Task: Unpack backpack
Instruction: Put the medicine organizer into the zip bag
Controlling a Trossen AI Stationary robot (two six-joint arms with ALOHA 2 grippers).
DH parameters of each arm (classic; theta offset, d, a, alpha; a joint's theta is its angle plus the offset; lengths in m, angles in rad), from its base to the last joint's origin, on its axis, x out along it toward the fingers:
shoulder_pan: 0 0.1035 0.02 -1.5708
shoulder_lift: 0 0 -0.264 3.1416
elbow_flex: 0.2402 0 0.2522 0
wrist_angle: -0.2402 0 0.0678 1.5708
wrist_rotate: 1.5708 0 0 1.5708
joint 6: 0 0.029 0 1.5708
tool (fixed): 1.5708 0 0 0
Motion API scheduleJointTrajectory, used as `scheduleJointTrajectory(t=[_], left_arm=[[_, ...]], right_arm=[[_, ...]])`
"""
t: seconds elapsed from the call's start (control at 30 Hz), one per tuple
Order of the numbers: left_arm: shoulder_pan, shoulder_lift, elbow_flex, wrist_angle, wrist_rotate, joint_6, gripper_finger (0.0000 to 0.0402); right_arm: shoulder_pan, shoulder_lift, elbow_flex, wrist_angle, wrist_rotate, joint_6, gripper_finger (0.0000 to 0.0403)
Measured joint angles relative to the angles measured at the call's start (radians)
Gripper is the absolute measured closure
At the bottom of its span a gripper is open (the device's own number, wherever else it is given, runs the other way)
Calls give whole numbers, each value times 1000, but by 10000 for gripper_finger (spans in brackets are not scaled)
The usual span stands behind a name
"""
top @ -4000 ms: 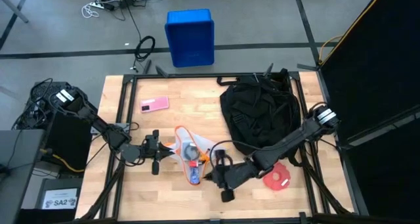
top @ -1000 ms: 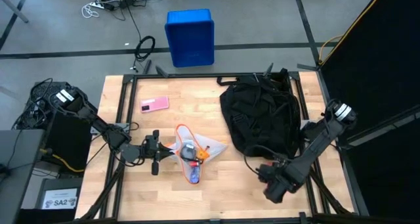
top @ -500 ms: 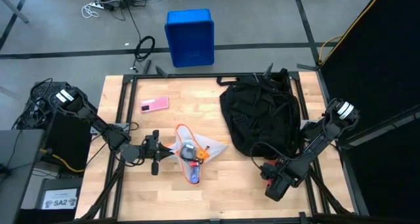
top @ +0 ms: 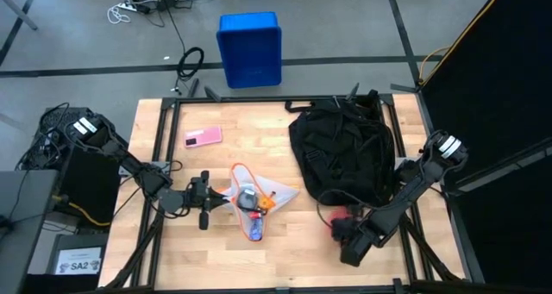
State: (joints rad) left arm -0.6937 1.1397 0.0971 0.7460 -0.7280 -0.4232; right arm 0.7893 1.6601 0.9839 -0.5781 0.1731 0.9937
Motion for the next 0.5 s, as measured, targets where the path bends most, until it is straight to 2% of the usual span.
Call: scheduleJointTrajectory(t=[0.27, 0.37, 0.43, 0.5], left_arm=[[0, 0, 0, -7, 0, -2, 402], [0, 0, 0, -7, 0, -2, 402], [0, 0, 0, -4, 0, -2, 402], [0, 0, 0, -5, 0, -2, 402]], right_arm=[[-61, -9, 249, 178, 34, -416, 245], [-96, -10, 305, 335, 35, -621, 245], [-130, -10, 321, 471, 2, -762, 245], [-174, -10, 322, 623, -80, -877, 245]])
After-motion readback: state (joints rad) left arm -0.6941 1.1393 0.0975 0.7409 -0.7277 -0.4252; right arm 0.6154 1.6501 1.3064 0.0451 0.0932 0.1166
